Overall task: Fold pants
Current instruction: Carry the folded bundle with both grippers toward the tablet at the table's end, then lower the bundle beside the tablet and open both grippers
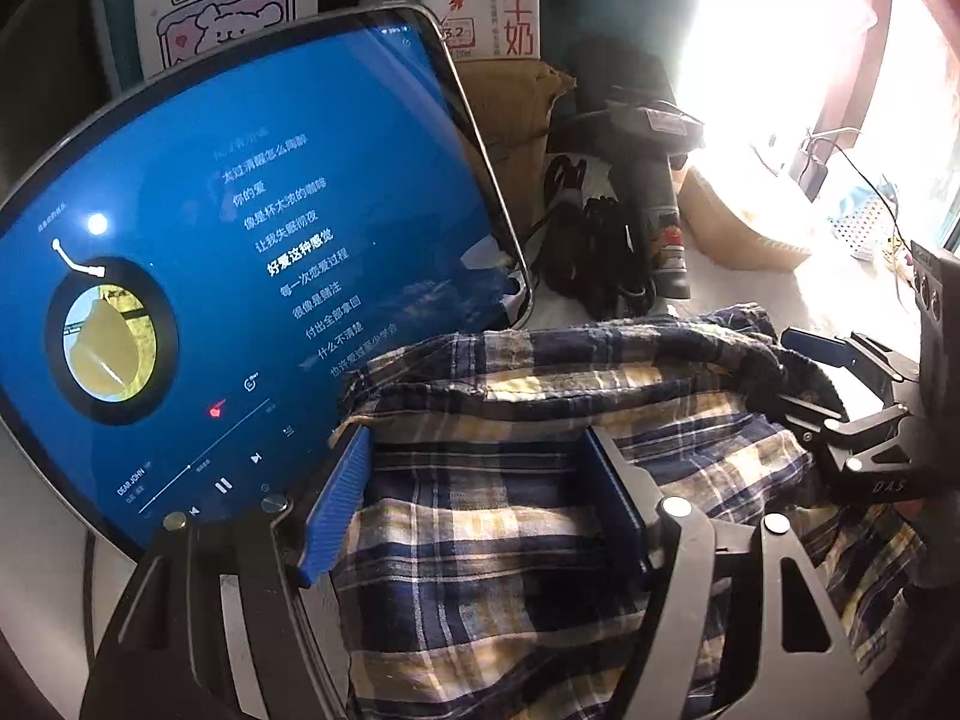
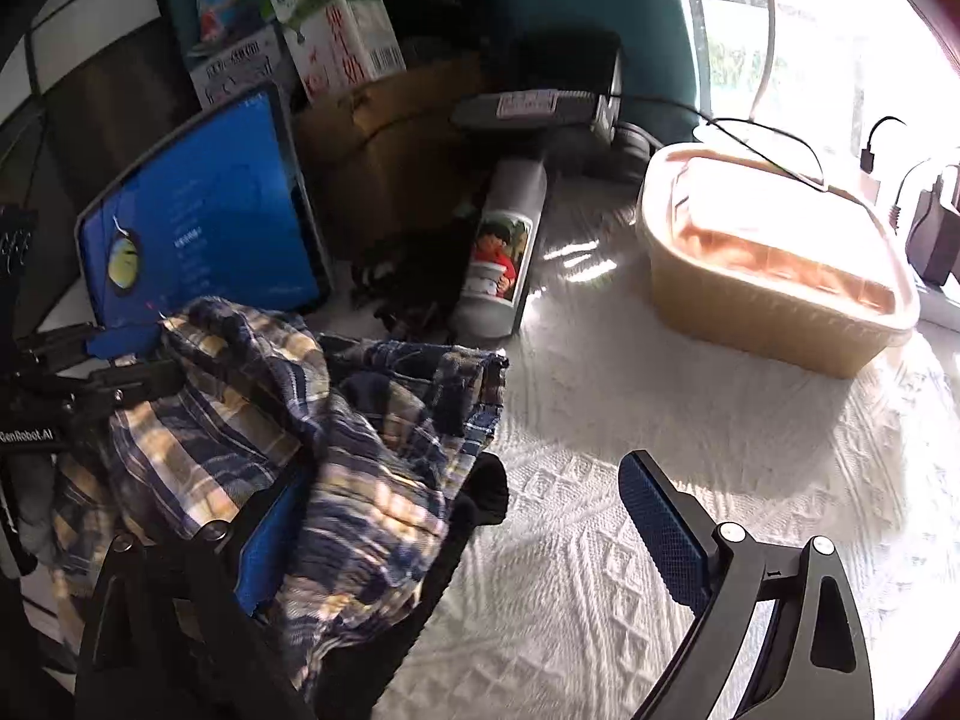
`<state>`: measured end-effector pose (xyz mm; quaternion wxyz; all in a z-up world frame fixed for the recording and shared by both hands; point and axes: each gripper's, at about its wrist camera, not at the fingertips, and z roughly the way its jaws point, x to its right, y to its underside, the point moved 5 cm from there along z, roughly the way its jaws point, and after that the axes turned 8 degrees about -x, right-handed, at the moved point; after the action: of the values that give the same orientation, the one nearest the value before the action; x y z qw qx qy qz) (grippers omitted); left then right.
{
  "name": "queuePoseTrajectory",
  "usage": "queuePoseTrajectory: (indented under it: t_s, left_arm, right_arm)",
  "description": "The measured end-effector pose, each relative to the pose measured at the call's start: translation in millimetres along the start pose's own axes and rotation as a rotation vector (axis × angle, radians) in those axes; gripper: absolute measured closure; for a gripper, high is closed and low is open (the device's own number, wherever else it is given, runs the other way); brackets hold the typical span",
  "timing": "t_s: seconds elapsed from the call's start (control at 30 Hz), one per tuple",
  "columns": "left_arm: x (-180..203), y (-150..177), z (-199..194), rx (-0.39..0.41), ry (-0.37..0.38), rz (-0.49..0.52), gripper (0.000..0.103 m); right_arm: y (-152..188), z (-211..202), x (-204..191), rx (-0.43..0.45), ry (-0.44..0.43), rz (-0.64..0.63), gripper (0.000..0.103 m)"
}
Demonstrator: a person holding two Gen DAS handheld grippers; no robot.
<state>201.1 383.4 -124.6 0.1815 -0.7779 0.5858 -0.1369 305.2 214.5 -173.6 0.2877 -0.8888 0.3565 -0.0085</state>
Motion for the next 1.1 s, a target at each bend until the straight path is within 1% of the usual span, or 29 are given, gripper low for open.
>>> queuePoseTrajectory:
  t_s: [0.1,0.13,0.17,0.27,0.37,0.6,0.77,0.9,0.93,0.97,1.03,1.07,1.1]
  left_arm:
    - [3,-4,-16,0.045,0.004,-0.005,0.032]
    - [4,-1,-23,0.061,0.008,-0.009,0.032]
    - [6,1,-34,0.092,0.018,-0.014,0.032]
    - [13,11,-61,0.152,0.040,-0.025,0.032]
    - [24,23,-81,0.193,0.066,-0.029,0.031]
    - [55,58,-110,0.241,0.109,-0.041,0.031]
    - [82,86,-131,0.294,0.101,-0.044,0.030]
    - [99,105,-140,0.330,0.116,-0.075,0.029]
    - [102,108,-140,0.331,0.122,-0.078,0.025]
    - [109,115,-141,0.334,0.125,-0.082,0.016]
    - [120,128,-145,0.349,0.119,-0.083,0.003]
    - [125,134,-149,0.361,0.116,-0.082,0.001]
    - [128,138,-152,0.372,0.115,-0.084,0.001]
  right_arm:
    - [0,-2,1,0.008,0.005,-0.008,0.006]
    - [-1,-6,1,0.021,0.002,-0.006,0.006]
    - [0,-12,0,0.032,0.005,-0.004,0.006]
    - [4,-40,0,0.089,0.029,-0.007,0.006]
    - [11,-65,-2,0.121,0.044,-0.007,0.004]
    - [43,-124,12,0.175,0.101,0.029,0.004]
    - [75,-160,20,0.197,0.149,0.044,0.004]
    - [102,-186,30,0.205,0.193,0.061,0.004]
    - [108,-192,33,0.204,0.203,0.061,0.004]
    - [116,-198,35,0.203,0.214,0.063,0.004]
    - [132,-214,40,0.204,0.228,0.071,0.004]
    - [138,-221,42,0.207,0.238,0.073,0.004]
    - [147,-230,44,0.213,0.252,0.074,0.004]
